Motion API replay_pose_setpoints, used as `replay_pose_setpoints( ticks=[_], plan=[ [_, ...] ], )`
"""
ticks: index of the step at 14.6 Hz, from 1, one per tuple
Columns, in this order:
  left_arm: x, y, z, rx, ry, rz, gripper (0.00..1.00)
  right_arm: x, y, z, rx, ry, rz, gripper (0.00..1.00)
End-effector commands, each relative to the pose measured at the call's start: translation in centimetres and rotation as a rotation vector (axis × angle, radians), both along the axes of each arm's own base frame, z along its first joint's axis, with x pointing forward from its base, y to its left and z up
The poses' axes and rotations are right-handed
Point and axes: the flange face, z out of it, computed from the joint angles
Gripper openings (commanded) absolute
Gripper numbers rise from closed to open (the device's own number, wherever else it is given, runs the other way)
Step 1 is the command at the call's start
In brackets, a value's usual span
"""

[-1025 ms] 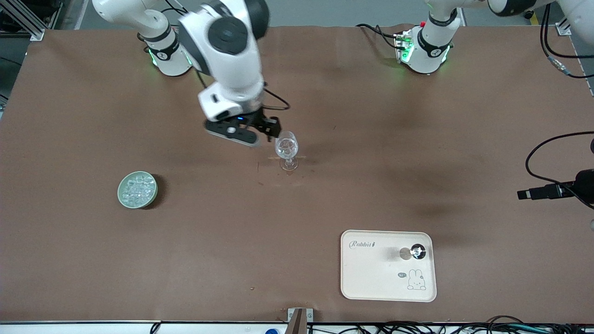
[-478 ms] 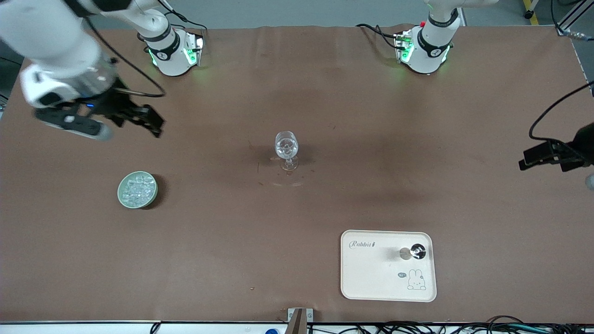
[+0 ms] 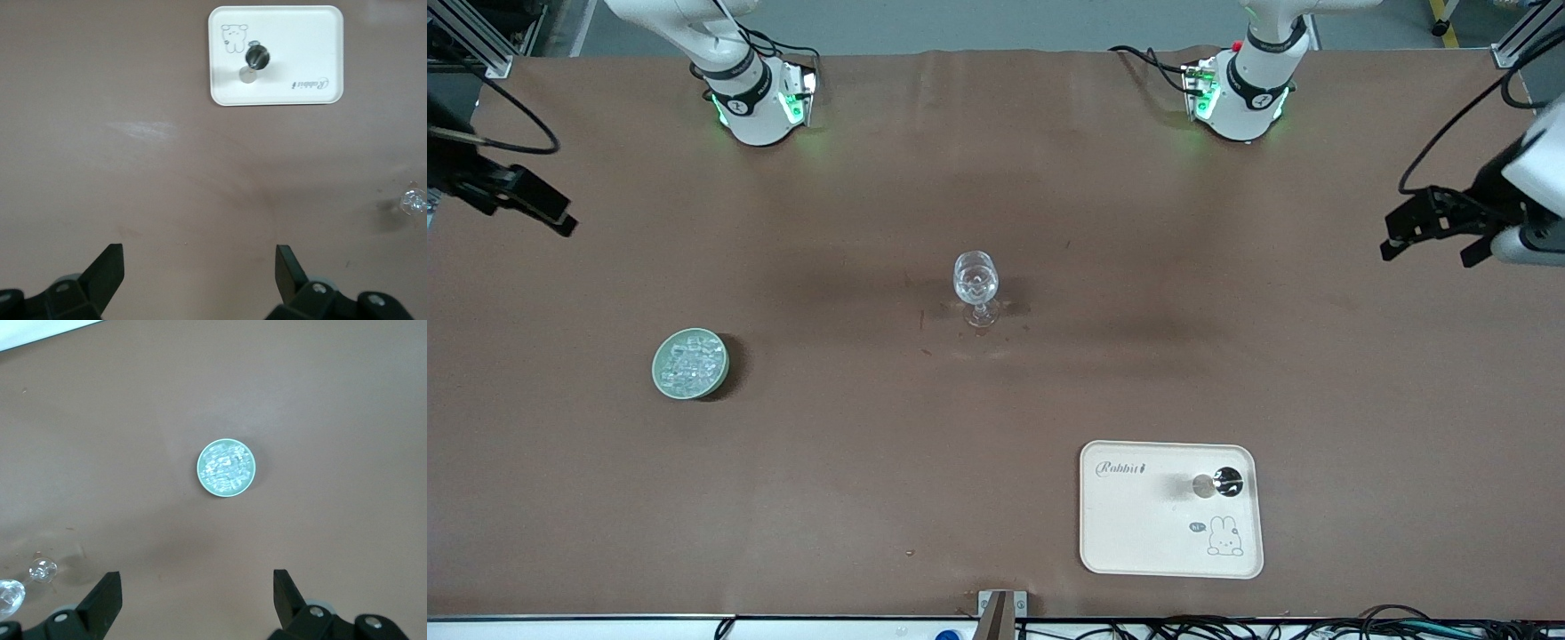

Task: Pour wine and add ice with both arms

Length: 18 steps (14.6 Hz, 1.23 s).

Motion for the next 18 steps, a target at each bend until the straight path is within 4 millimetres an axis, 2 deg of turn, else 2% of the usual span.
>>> replay_pose_setpoints(
  ticks=[1, 6, 9, 12, 18],
  plan=[
    [0.4, -1.1, -1.1, 0.066, -0.005, -0.027, 1.00, -0.1, -2.5, 0.5, 0.002, 0.002, 0.032, 1.00],
    [-0.2, -1.3, -1.1, 0.068, 0.017, -0.008, 1.00, 0.6, -3.0, 0.2, -0.002, -0.033, 0.039, 1.00],
    [-0.5, -2.5, -2.1, 0.057, 0.041, 0.033, 1.00, 0.6, -3.3, 0.0, -0.003, -0.026, 0.057, 1.00],
    [-1.0, -2.9, -2.0, 0.053, 0.041, 0.029, 1.00, 0.6, -4.7, -0.1, -0.007, -0.027, 0.141, 1.00],
    [-1.0, -3.0, -2.0, 0.049, 0.042, 0.034, 1.00, 0.5, -4.7, -0.2, -0.009, -0.016, 0.146, 1.00]
  ],
)
